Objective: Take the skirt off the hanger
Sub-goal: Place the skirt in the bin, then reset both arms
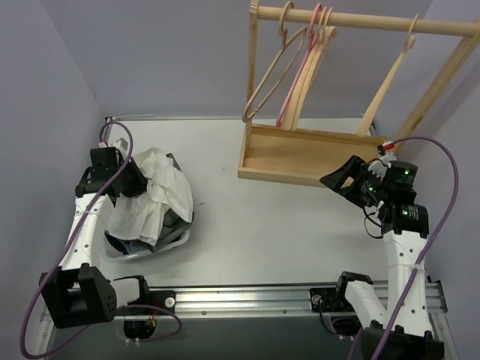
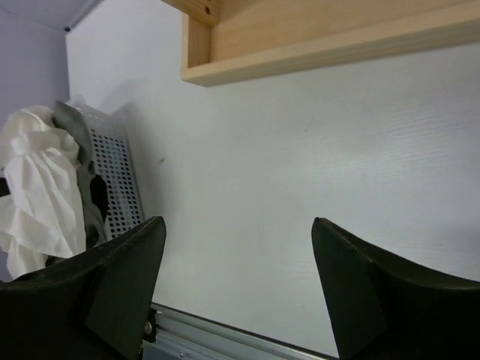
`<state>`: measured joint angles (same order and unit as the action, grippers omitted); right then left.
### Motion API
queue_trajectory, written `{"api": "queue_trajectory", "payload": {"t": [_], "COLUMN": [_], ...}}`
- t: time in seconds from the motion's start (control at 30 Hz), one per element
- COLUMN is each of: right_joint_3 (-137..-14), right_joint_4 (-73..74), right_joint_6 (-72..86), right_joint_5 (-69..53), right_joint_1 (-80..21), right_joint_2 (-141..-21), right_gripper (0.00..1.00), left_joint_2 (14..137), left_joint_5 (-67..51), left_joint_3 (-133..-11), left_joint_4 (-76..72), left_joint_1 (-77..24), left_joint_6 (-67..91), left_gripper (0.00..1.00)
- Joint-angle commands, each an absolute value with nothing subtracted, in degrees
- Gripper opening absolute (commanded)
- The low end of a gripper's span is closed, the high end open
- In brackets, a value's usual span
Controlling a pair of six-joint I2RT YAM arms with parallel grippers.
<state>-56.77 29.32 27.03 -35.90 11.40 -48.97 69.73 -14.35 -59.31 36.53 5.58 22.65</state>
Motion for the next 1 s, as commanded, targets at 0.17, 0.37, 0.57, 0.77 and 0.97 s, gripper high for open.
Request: {"api": "queue_trajectory", "payload": {"t": [0.17, 0.37, 0.57, 0.77, 0.97], "right_joint_3": [-53.79, -56.51, -57.22, -56.34, -53.18], "right_joint_4": [33.22, 34.37, 34.19, 33.58, 31.73], "right_joint_6": [18.72, 18.37, 18.98, 19.42, 21.70], "right_joint_5": [-30.93, -29.54, -28.65, -30.94, -34.80], "right_joint_1": [7.03, 5.63, 5.54, 5.62, 5.71], "right_joint_2": [-54.40, -58.00, -58.97, -58.36, -57.13], "right_gripper": [0.74, 0.77, 0.83, 0.87, 0.89], "left_joint_2": [58.98, 57.66, 55.55, 56.68, 62.24], "left_joint_5": [-17.93, -13.89, -7.66, -3.87, -6.07], "left_joint_3": [-53.62, -57.39, -65.91, -73.91, -79.64], "left_joint_4": [30.58, 35.33, 40.24, 40.52, 39.06], "left_joint_1": [6.15, 6.15, 4.75, -5.31, -19.23], "left_joint_6": [33.04, 34.98, 36.56, 37.71, 37.88], "left_gripper": [0.75, 0.94, 0.94, 0.94, 0.94]}}
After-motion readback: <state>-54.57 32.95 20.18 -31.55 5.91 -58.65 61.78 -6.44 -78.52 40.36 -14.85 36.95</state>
